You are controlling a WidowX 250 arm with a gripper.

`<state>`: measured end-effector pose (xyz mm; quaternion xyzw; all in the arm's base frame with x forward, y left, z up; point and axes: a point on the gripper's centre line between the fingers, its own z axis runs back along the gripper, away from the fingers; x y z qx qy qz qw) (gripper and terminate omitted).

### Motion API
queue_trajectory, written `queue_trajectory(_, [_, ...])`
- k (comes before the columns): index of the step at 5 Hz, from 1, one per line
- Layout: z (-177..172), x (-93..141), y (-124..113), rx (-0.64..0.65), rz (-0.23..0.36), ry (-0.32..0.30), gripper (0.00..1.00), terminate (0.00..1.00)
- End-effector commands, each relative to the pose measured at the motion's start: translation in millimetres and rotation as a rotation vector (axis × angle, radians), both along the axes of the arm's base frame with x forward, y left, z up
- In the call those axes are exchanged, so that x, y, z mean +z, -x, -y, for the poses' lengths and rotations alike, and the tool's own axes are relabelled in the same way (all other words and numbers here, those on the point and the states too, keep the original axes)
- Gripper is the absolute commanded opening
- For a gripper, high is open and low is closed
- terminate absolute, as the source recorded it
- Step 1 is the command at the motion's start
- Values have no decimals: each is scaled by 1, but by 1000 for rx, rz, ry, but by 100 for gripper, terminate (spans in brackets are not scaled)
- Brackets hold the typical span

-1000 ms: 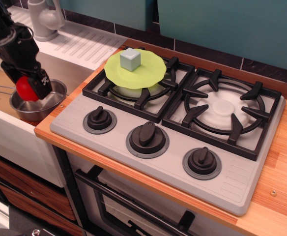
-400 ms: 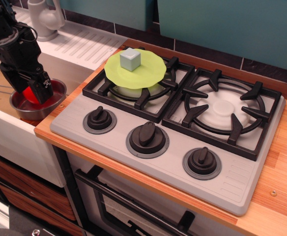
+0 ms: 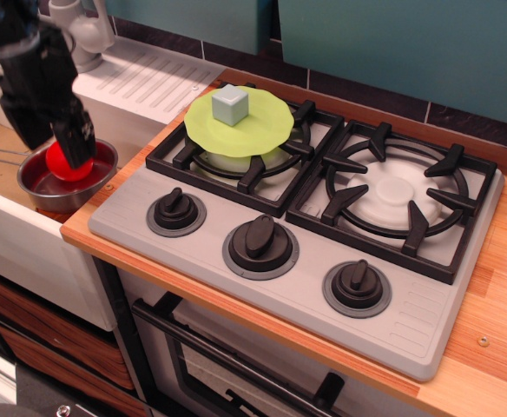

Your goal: Put cube on plate and smalltomato in pot or pan in sink

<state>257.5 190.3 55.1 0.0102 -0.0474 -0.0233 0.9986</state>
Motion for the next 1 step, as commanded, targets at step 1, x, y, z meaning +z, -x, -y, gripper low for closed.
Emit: queue_trajectory(1, [12, 59, -4, 35, 10, -101, 100, 100])
